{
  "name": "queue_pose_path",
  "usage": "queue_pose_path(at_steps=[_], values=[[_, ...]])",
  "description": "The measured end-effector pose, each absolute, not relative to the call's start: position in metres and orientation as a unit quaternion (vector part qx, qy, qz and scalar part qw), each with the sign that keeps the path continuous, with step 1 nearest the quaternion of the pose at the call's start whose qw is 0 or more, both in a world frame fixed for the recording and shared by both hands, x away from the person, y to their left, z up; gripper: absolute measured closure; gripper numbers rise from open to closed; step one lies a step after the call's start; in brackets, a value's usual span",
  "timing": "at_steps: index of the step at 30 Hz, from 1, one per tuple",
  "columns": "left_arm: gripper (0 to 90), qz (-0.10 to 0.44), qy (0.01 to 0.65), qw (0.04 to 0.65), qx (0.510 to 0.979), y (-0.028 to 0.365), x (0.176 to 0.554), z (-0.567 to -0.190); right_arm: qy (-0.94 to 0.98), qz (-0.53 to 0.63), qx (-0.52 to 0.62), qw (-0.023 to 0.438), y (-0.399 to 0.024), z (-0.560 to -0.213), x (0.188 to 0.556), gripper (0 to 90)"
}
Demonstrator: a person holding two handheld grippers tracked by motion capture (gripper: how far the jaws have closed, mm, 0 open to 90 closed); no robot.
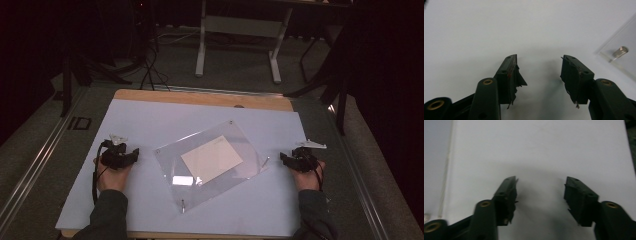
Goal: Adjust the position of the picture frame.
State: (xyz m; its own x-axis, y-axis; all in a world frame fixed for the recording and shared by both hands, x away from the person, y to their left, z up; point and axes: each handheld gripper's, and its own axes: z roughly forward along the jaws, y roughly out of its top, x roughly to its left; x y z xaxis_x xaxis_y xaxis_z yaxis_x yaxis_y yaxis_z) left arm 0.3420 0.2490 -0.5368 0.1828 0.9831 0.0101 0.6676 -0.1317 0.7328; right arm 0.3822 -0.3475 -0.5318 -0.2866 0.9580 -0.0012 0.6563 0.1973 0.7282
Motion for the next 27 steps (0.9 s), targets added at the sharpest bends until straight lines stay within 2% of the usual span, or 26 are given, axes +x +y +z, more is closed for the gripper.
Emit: queue_pose_path(at_steps=[6, 7, 10, 15, 27], values=[[50.7, 0.241, 0.581, 0.329, 0.705, 0.250, 0.339, -0.534, 0.754, 0.315, 0.525, 0.239, -0.341, -0.531, 0.381, 50.3], [50.8, 0.233, 0.570, 0.341, 0.711, 0.248, 0.337, -0.532, 0.763, 0.319, 0.509, 0.237, -0.337, -0.528, 0.378, 53.8], [50.6, 0.234, 0.560, 0.343, 0.717, 0.247, 0.333, -0.529, 0.769, 0.323, 0.499, 0.235, -0.335, -0.526, 0.376, 56.1], [51.6, 0.211, 0.537, 0.382, 0.722, 0.245, 0.319, -0.520, 0.779, 0.341, 0.477, 0.221, -0.333, -0.522, 0.371, 64.0], [50.1, 0.204, 0.480, 0.383, 0.762, 0.226, 0.299, -0.516, 0.821, 0.358, 0.402, 0.190, -0.317, -0.518, 0.352, 73.7]])
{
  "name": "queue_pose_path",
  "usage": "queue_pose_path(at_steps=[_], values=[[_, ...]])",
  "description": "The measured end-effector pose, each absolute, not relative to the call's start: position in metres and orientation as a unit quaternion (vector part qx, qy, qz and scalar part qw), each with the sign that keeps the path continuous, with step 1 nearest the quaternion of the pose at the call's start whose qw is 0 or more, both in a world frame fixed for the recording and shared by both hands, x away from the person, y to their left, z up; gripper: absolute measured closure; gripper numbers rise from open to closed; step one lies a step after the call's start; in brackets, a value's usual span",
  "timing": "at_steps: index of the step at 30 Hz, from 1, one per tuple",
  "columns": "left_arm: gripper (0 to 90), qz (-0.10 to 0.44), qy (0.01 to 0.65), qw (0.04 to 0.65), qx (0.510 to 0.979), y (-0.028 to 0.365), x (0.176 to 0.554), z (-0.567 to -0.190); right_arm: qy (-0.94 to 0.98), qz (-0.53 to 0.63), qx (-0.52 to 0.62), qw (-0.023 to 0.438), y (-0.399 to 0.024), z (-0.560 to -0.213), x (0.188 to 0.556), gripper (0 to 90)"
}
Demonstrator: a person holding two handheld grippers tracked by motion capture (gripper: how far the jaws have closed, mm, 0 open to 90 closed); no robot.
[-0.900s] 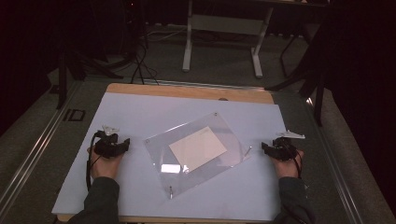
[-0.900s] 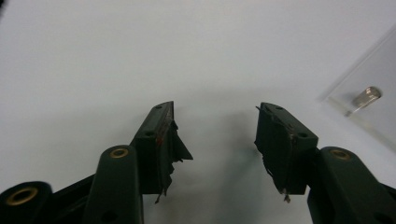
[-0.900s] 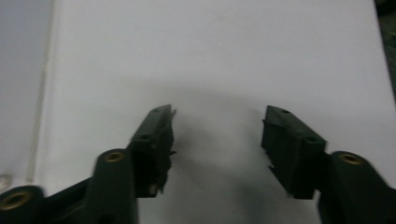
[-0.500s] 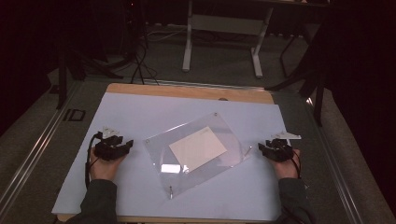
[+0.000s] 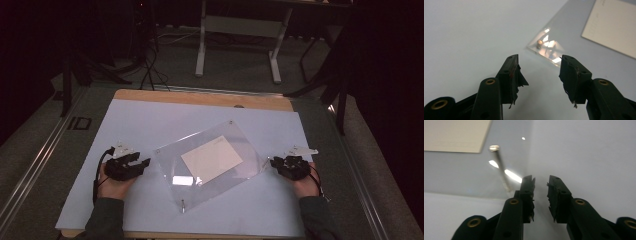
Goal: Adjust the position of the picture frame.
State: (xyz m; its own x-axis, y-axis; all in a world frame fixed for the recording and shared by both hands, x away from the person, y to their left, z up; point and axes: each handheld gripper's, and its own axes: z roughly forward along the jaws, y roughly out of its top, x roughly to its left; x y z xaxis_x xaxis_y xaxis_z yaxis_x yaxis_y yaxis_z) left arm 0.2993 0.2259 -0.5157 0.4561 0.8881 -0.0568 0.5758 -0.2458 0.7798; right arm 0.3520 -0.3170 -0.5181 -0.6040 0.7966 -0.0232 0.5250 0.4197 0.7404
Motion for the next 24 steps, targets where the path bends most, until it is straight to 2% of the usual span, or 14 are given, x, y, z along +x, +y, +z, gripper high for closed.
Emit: queue_pose_path(at_steps=[12, 24], values=[[51.5, 0.186, 0.419, 0.394, 0.796, 0.205, 0.286, -0.512, 0.833, 0.402, 0.353, 0.138, -0.318, -0.519, 0.347, 72.2], [52.1, 0.142, 0.374, 0.424, 0.813, 0.190, 0.274, -0.513, 0.826, 0.409, 0.350, 0.164, -0.296, -0.523, 0.354, 84.8]])
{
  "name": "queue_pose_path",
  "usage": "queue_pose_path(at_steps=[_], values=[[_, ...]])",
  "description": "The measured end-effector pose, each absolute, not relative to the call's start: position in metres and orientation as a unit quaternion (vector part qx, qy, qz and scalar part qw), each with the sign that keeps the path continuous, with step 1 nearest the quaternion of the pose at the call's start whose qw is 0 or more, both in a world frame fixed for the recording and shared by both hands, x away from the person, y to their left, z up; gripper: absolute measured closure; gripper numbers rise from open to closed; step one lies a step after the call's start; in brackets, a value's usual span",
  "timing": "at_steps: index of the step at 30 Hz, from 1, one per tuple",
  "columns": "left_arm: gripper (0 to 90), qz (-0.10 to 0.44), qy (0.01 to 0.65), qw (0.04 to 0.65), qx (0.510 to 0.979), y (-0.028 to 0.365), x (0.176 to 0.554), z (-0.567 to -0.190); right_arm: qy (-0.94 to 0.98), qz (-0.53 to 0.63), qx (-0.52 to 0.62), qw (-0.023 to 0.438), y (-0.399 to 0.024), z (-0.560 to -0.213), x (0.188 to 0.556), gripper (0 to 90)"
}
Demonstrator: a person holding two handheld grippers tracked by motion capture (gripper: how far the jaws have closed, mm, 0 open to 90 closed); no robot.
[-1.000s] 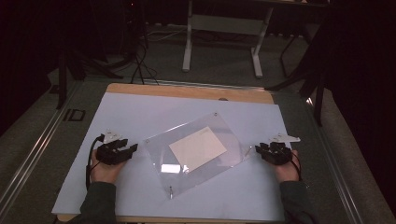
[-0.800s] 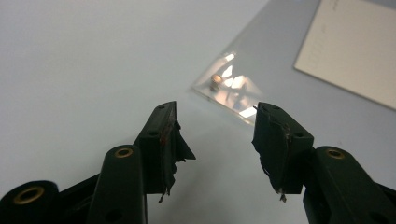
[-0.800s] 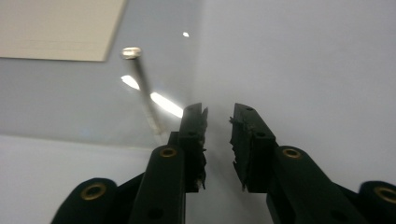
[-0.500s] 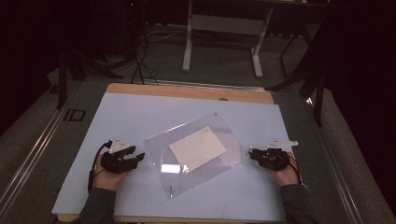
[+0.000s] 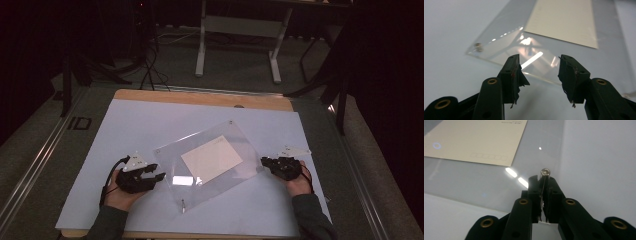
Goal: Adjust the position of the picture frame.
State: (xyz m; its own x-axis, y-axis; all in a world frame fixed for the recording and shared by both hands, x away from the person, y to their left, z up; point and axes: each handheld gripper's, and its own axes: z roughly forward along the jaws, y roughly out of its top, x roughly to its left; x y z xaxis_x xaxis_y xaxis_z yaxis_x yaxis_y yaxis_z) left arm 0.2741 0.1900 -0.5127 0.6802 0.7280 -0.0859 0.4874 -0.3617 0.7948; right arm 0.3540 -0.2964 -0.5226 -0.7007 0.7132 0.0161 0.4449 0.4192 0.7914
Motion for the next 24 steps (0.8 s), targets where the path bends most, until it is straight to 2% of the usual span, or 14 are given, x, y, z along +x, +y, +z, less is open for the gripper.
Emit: queue_pose_path(at_steps=[8, 13, 24], values=[[52.2, 0.119, 0.320, 0.428, 0.837, 0.177, 0.261, -0.517, 0.825, 0.410, 0.353, 0.164, -0.296, -0.523, 0.354, 84.8], [55.9, 0.091, 0.304, 0.433, 0.843, 0.172, 0.250, -0.525, 0.824, 0.409, 0.354, 0.165, -0.296, -0.523, 0.354, 84.9], [60.5, 0.063, 0.205, 0.429, 0.878, 0.146, 0.229, -0.526, 0.823, 0.411, 0.357, 0.163, -0.296, -0.523, 0.355, 84.8]])
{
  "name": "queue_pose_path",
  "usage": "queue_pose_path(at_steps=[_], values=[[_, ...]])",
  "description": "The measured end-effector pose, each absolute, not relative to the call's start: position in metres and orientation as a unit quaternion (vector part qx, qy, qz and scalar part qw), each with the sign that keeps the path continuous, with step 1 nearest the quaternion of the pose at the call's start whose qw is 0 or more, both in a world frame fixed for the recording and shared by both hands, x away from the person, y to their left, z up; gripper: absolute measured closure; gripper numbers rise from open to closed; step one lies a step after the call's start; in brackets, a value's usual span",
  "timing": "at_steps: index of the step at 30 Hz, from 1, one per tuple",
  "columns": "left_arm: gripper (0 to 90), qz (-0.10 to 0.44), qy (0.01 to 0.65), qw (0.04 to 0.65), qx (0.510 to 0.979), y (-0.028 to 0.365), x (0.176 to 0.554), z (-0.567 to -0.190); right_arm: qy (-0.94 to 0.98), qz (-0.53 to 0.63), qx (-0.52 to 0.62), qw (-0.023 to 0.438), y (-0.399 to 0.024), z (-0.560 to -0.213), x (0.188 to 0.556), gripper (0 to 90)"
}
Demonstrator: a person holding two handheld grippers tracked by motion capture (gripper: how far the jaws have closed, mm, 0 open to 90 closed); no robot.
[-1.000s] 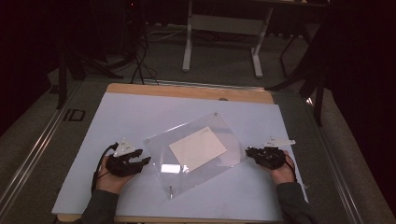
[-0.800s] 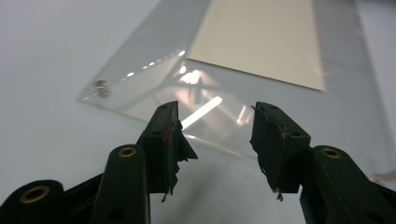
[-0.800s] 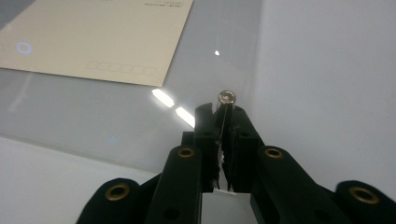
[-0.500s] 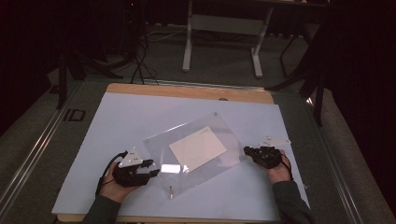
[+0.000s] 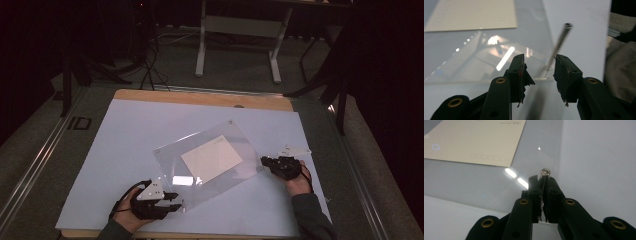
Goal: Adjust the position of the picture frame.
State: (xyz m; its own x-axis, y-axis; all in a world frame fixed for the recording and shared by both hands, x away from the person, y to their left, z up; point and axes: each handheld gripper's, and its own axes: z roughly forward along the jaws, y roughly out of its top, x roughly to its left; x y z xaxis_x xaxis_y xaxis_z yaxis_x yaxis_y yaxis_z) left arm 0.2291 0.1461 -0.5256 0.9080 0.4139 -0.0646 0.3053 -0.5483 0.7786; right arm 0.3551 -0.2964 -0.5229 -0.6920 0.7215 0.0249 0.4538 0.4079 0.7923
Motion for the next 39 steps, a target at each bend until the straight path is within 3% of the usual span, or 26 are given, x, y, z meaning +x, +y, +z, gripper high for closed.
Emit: queue_pose_path(at_steps=[5, 13, 39], values=[[62.2, 0.060, 0.193, 0.430, 0.880, 0.132, 0.230, -0.525, 0.821, 0.412, 0.360, 0.163, -0.296, -0.523, 0.356, 84.8], [80.4, 0.063, 0.172, 0.417, 0.890, 0.114, 0.236, -0.528, 0.820, 0.412, 0.363, 0.164, -0.295, -0.523, 0.357, 84.8], [84.0, 0.075, 0.165, 0.411, 0.894, 0.112, 0.234, -0.535, 0.822, 0.399, 0.370, 0.166, -0.292, -0.530, 0.357, 84.7]])
